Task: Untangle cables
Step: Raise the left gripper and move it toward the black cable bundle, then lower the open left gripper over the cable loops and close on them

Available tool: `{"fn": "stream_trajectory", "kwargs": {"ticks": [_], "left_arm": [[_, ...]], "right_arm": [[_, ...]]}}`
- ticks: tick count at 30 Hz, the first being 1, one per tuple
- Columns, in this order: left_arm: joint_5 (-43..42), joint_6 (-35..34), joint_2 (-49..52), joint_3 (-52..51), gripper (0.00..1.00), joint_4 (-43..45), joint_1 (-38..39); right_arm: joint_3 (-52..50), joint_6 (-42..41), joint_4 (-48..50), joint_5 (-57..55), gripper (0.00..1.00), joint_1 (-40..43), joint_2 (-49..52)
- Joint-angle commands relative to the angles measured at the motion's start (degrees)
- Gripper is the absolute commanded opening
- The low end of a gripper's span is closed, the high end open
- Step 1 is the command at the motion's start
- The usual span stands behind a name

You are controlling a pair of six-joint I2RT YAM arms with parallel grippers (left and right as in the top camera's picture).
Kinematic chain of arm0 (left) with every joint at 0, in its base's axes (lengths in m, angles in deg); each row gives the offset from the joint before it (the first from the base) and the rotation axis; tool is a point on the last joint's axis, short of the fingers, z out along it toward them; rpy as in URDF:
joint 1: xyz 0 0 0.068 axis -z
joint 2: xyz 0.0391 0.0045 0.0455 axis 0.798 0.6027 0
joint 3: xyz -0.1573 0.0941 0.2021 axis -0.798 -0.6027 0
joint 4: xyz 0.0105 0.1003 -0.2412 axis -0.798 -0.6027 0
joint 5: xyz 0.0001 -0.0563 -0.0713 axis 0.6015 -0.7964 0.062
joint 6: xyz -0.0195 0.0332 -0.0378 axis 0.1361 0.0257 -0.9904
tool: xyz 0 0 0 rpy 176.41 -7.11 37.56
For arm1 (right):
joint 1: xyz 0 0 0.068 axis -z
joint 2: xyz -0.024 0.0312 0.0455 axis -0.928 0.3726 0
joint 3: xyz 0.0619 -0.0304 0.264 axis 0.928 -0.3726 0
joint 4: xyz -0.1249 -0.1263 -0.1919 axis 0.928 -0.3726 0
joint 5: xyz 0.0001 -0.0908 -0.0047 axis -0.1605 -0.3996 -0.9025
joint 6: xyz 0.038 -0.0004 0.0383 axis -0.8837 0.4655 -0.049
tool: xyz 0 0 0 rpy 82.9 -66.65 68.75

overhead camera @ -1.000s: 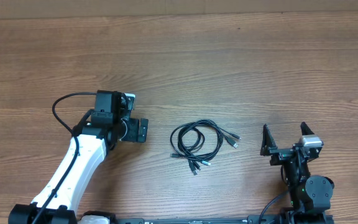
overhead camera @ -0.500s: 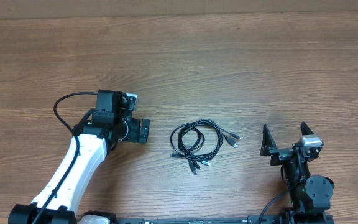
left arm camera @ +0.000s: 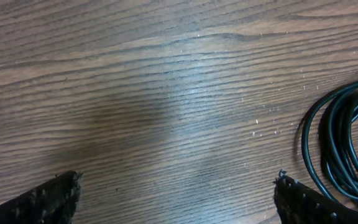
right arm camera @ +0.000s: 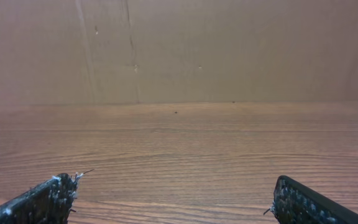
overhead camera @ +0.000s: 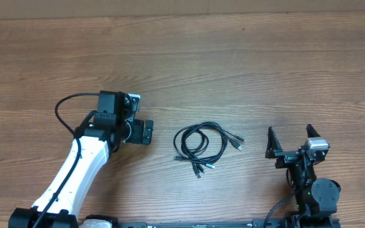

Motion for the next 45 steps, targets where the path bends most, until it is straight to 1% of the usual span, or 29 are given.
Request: {"fn": "stream_trajectory", "kwargs": {"ticks": [1,13,17,21,23,26,28,33,38,41,45], "left_arm": [[-1.05,1.05,0.46,1.53,1.00,0.26,0.26],[-1.07,1.03,0.46,1.53,1.00,0.24,0.26],[-2.54,0.42,0.46,1.51,1.00,-0.87,0.26],[-6.25,0.76,0.46,1.44,1.00,-1.11,0.28],[-7.50,1.51,0.46,1.46,1.00,-1.81,1.31],[-6.86,-1.09,0.46,1.46,1.00,-2.60,3.87],[-5.51,-4.72,0.46,1.46,1.00,-2.56,6.95],[-5.60,-6.21,0.46,1.46,1.00,-0.31,11.85],[-6.21,-10.08,0.46,1.46,1.00,2.08,13.60],[-7.37,-10.12,0.46,1.46,1.00,3.56,14.38],[-6.82,-10.08,0.46,1.46,1.00,3.34,15.89]], "right_arm": [[-0.57,-0.35,0.35,-0.72,1.00,-0.31,-0.57],[-0.59,-0.35,0.35,-0.72,1.00,-0.33,-0.57],[-0.59,-0.35,0.35,-0.72,1.00,-0.33,-0.57],[-0.57,-0.35,0.35,-0.72,1.00,-0.31,-0.57],[-0.59,-0.35,0.35,-0.72,1.00,-0.33,-0.57],[-0.59,-0.35,0.35,-0.72,1.00,-0.31,-0.57],[-0.57,-0.35,0.35,-0.72,1.00,-0.31,-0.57],[-0.57,-0.35,0.35,-0.72,1.00,-0.31,-0.57],[-0.59,-0.35,0.37,-0.72,1.00,-0.31,-0.57],[-0.59,-0.35,0.37,-0.72,1.00,-0.31,-0.57],[-0.59,-0.35,0.35,-0.72,1.00,-0.31,-0.57]]}}
